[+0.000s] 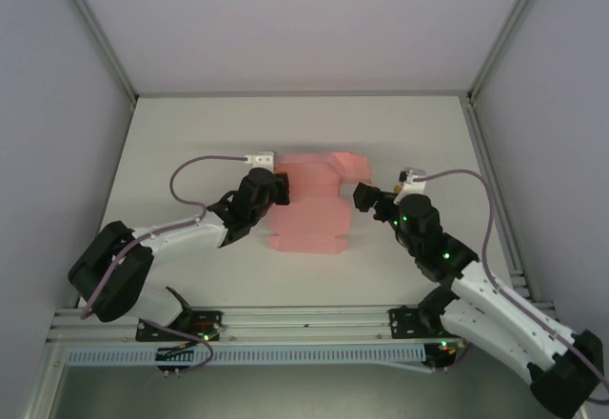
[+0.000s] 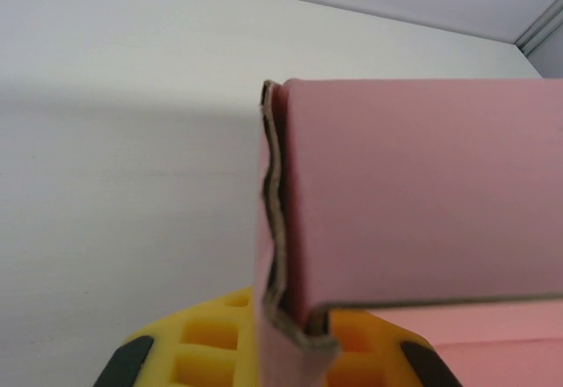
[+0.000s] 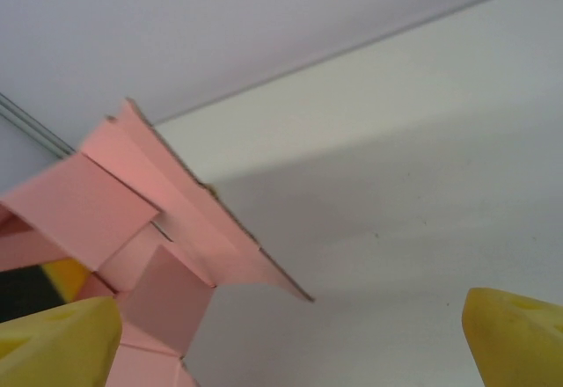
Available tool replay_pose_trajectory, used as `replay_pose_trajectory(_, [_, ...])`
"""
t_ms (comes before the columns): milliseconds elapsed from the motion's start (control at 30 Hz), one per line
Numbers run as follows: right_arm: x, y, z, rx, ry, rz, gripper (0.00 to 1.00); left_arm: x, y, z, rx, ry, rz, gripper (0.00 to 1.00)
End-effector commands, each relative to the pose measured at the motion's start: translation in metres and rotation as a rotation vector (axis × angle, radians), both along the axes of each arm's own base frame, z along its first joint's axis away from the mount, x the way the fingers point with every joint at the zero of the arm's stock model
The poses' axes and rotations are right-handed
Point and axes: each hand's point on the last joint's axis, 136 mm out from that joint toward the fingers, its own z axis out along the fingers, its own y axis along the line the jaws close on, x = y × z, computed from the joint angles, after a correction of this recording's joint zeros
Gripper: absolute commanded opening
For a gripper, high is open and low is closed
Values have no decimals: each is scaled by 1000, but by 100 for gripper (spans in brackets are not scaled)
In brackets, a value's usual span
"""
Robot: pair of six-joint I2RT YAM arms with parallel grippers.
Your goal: Assemble paper box
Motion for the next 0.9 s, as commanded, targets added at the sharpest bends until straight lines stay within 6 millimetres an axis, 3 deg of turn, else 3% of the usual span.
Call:
replay_pose_trajectory(0, [-11, -24, -3, -44, -23, -57, 100, 0, 0, 0, -33, 5, -4, 0])
replay_pose_trajectory(33, [-13, -35, 2, -46, -34, -100, 100, -1, 0, 0, -33, 7, -9, 0])
replay_pose_trajectory(67, [-20, -50, 21, -10, -90, -140, 100, -1, -1, 0, -35, 4, -16, 0])
replay_pose_trajectory(100, [-15, -55, 14, -55, -55, -170, 100, -1, -1, -1, -33, 6, -16, 0])
replay_pose_trajectory(233, [-13, -82, 27, -116, -48, -265, 100, -1, -1, 0, -41, 0, -23, 0])
replay_pose_trajectory(367, [-1, -95, 28, -190, 13, -319, 100, -3, -6, 1, -39, -2, -51, 0])
replay_pose_trajectory(667, [50, -64, -1, -305, 122, -140, 100, -7, -8, 6, -53, -14, -84, 0])
replay_pose_trajectory(867, [55, -13, -1, -290, 79, 152, 100, -8, -8, 7, -56, -14, -87, 0])
